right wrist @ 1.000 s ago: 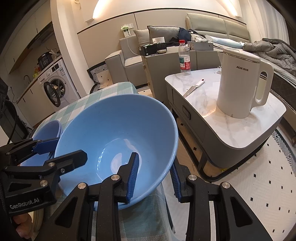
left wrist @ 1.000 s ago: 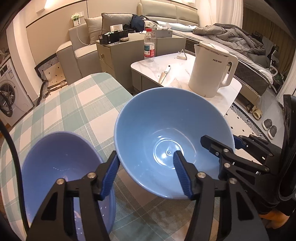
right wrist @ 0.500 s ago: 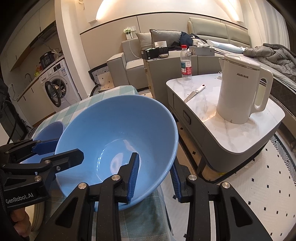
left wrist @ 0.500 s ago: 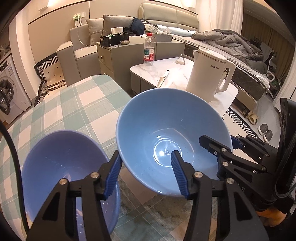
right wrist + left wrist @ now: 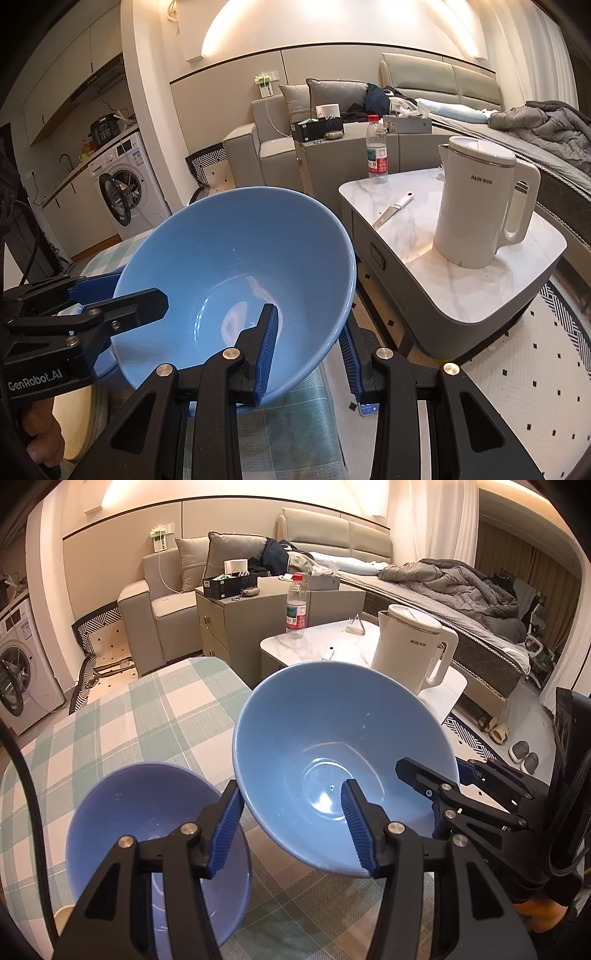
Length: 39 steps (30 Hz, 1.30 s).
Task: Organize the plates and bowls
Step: 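Lift the light blue bowl and carry it toward the nested blue bowls, then lower the light blue bowl into the nested blue bowls with both grippers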
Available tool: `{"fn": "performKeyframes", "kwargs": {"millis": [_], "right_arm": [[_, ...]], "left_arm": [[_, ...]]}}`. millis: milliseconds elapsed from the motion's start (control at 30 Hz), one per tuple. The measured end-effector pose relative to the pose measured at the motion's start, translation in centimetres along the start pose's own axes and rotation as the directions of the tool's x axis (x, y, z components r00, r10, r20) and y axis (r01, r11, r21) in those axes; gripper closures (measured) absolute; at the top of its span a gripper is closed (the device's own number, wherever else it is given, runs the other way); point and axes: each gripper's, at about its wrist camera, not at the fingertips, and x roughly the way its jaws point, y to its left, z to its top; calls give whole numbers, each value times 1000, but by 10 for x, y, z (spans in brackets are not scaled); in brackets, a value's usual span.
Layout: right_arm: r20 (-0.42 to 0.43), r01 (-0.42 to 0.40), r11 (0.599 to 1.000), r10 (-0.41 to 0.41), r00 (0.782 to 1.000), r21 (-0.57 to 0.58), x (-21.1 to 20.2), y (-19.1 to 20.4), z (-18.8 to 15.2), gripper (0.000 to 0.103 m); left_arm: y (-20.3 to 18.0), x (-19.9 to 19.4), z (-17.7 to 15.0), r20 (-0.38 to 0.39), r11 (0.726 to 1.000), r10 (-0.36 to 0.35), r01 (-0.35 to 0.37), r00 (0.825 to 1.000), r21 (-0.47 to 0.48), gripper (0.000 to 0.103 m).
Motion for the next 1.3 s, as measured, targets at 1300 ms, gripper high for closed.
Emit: {"fn": "performKeyframes", "kwargs": {"millis": [1300], "right_arm": [[96, -76, 990, 88, 992, -120, -42, 80, 13, 69]], "left_arm": [[50, -74, -14, 119, 998, 38, -32, 992, -55, 49]]}}
